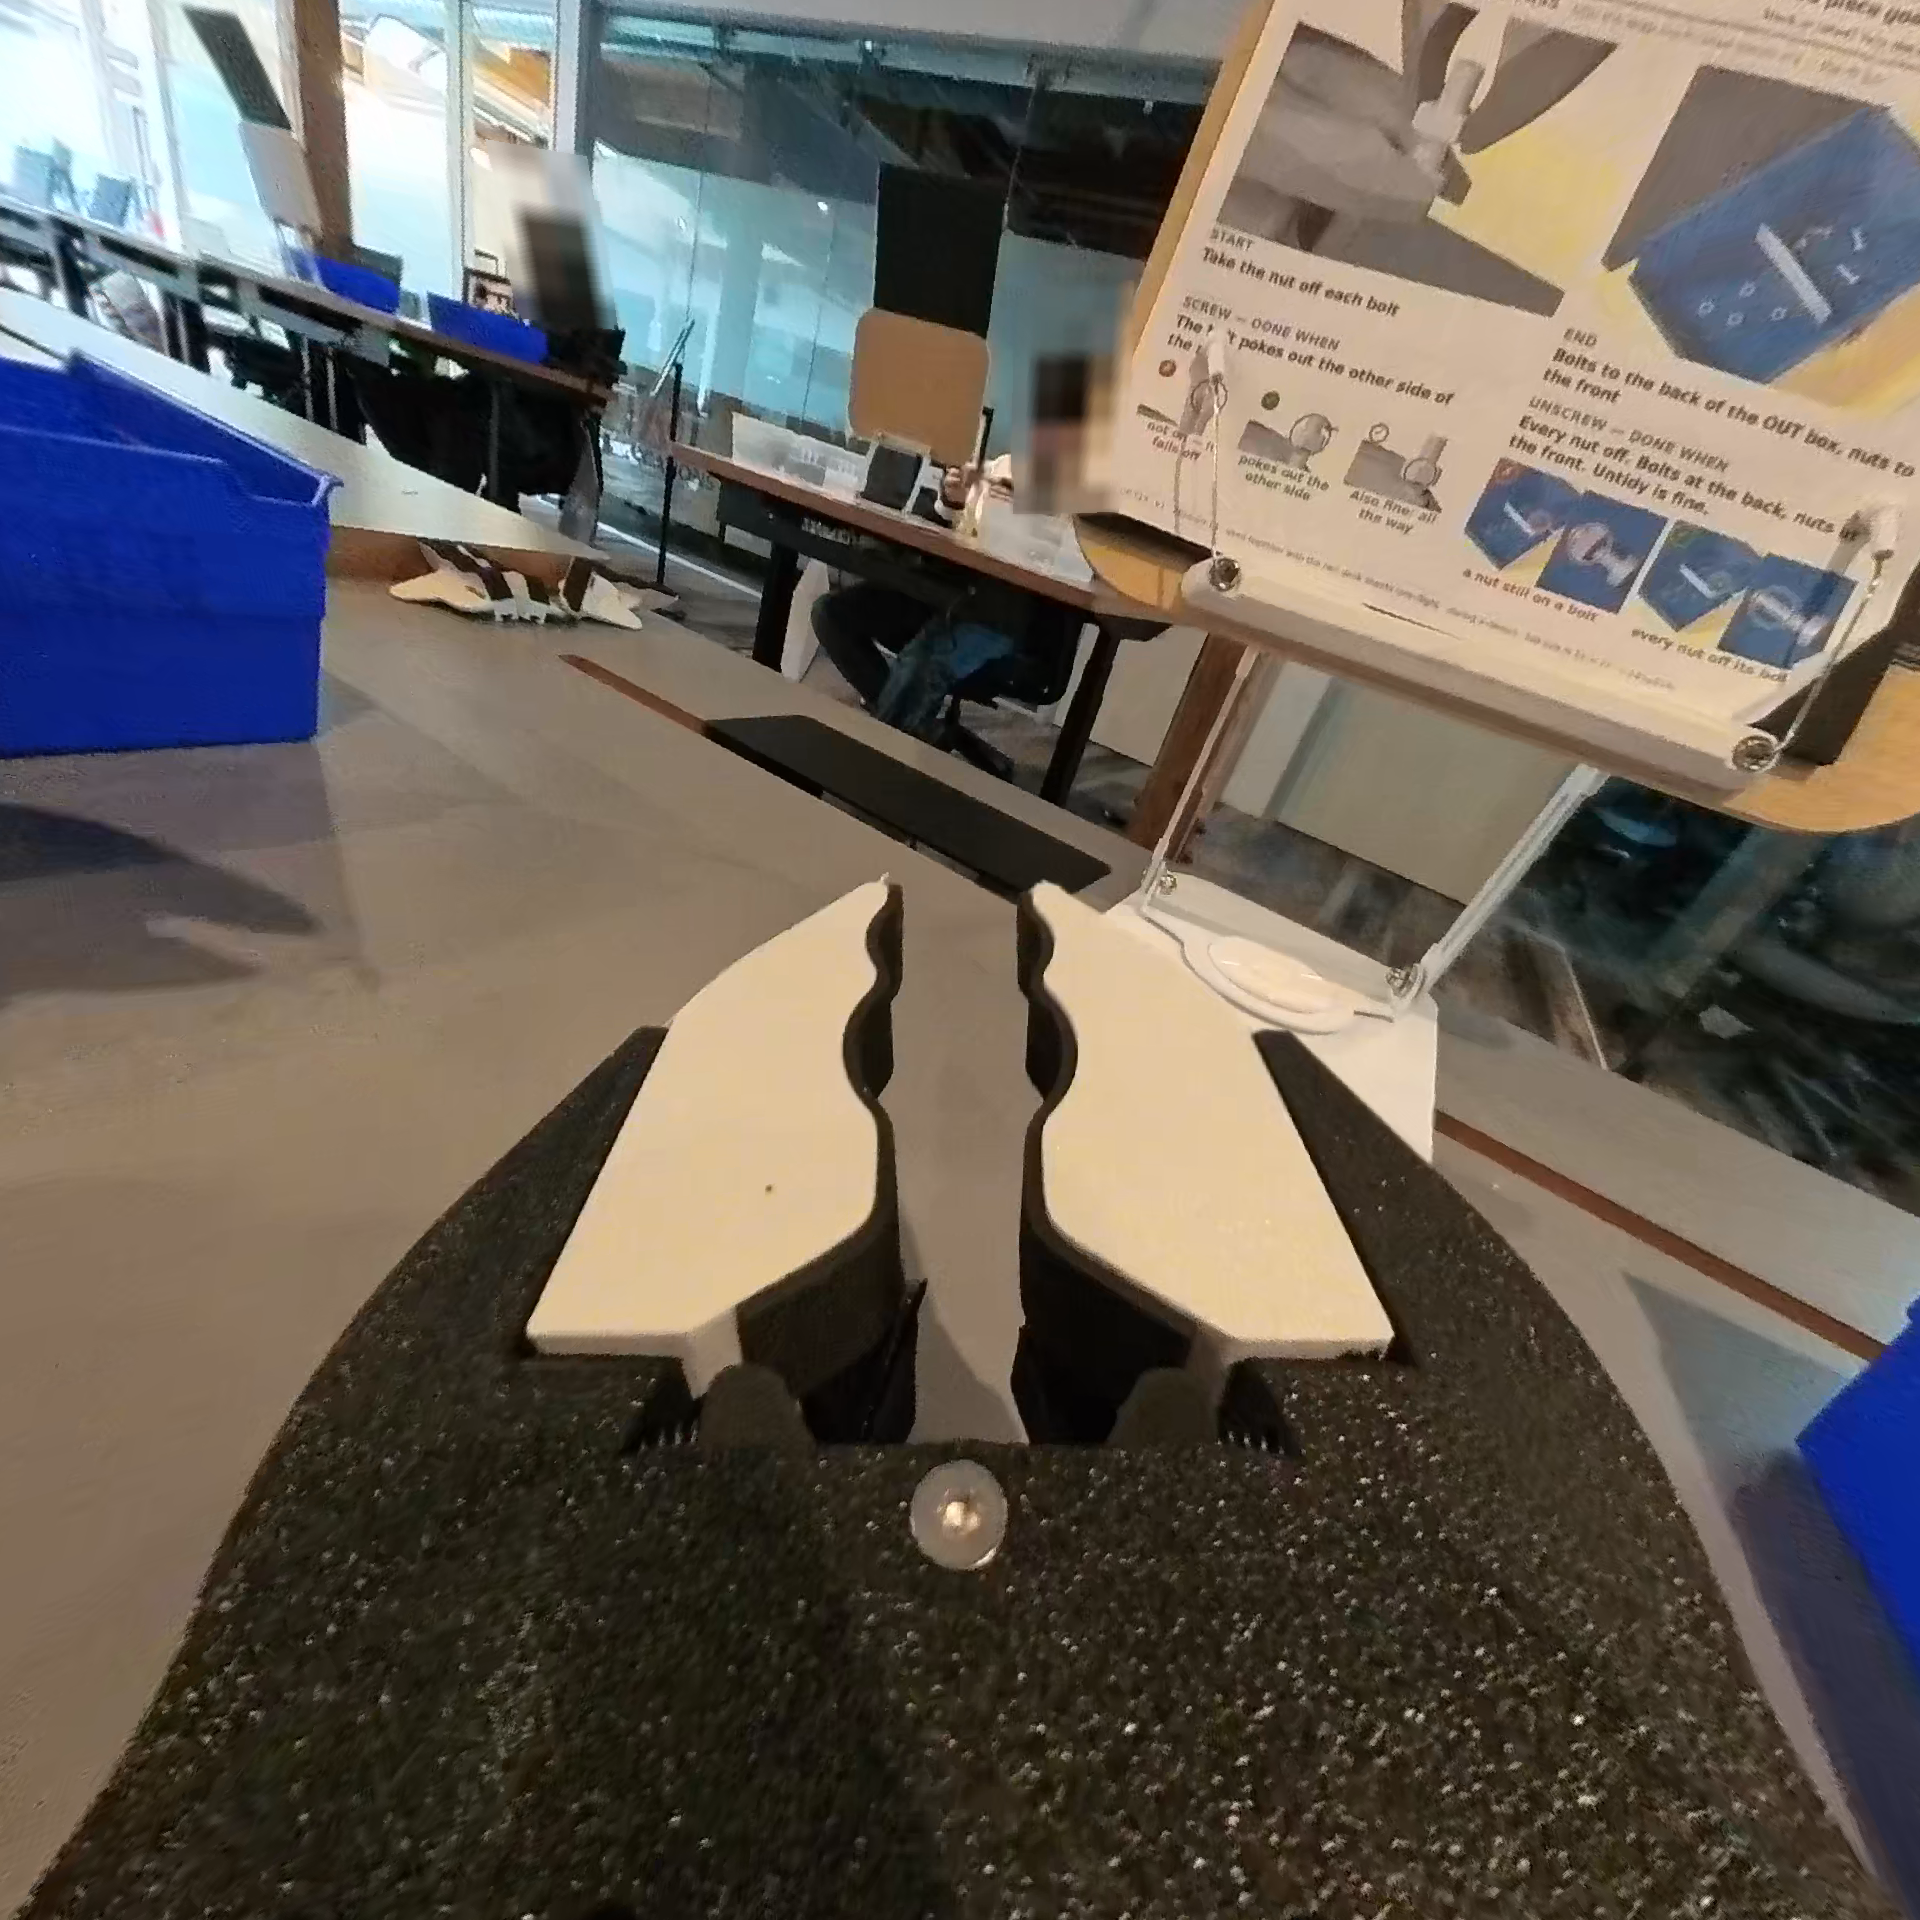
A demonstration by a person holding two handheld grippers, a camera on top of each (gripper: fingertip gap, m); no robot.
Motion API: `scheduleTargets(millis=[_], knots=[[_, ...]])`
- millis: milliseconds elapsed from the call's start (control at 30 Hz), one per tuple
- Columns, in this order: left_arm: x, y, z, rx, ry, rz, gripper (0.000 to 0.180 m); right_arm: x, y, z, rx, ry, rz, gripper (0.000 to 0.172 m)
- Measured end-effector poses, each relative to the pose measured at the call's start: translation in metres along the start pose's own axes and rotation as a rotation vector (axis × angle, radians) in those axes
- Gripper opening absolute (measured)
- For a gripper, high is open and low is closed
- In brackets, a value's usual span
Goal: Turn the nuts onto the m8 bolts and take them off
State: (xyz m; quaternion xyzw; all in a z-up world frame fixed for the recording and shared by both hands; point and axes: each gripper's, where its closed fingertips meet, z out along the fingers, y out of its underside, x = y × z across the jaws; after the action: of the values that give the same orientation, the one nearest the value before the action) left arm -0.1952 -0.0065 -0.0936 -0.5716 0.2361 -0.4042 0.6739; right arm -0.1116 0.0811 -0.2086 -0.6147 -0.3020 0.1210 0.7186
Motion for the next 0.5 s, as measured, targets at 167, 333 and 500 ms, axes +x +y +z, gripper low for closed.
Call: scheduleTargets(millis=[167, 333, 500], knots=[[-0.049, -0.059, -0.078, -0.184, -0.189, 0.209, 0.001, -0.005, -0.001, 0.001, 0.006, -0.026, -0.015, 0.018], [-0.151, -0.053, -0.163, -0.689, -0.345, 0.358, 0.001, -0.009, -0.001, 0.001, 0.004, -0.037, -0.034, 0.018], [-0.203, 0.008, -0.208, -1.236, -0.168, 0.431, 0.005, -0.011, 0.001, 0.002, -0.008, -0.041, -0.049, 0.018]])
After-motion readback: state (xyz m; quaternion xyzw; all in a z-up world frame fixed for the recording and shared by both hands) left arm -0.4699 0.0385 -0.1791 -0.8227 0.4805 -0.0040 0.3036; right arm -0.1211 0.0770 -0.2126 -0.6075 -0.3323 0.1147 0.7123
